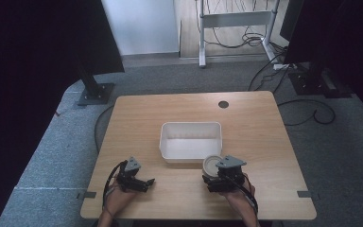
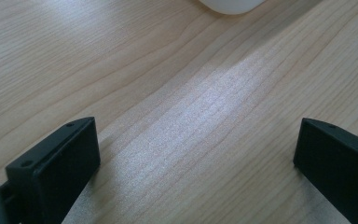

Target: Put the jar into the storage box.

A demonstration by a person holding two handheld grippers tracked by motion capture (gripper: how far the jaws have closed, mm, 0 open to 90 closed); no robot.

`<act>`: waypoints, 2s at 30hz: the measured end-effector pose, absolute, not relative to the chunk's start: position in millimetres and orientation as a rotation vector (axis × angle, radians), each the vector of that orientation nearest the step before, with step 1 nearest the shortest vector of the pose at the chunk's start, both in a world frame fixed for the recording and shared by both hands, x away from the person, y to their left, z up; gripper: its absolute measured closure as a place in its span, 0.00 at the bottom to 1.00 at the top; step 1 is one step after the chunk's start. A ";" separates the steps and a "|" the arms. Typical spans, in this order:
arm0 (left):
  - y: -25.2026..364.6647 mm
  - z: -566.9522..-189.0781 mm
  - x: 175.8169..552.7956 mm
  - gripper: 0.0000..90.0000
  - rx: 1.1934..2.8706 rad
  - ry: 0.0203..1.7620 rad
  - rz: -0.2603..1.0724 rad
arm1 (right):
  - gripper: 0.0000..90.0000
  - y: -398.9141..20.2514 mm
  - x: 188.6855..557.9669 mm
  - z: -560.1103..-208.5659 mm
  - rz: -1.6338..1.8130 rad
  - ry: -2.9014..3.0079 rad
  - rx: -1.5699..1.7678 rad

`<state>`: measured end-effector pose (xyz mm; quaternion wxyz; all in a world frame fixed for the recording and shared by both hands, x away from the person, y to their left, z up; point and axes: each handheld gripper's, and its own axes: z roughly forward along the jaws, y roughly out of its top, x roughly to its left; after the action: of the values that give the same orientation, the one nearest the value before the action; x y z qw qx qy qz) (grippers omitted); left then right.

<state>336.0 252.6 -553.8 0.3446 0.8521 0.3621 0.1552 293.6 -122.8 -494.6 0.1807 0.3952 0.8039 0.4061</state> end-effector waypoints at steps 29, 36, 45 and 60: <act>252.5 -553.8 336.0 0.00 2.212 0.941 0.403 | 0.11 -99.6 323.9 -481.2 1.168 2.274 1.071; 252.5 -553.8 335.9 0.00 2.213 0.942 0.403 | 0.11 -92.8 332.6 -482.1 1.152 2.279 1.075; 252.5 -553.9 336.0 0.00 2.212 0.941 0.403 | 0.11 -83.3 341.5 -477.9 1.155 2.272 1.069; 252.6 -553.7 336.2 0.00 2.215 0.938 0.402 | 0.11 -69.6 356.5 -477.5 1.124 2.274 1.060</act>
<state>336.2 252.6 -553.7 0.3441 0.8527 0.3612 0.1548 356.5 -69.6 -477.5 0.1951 0.3781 0.8113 0.4009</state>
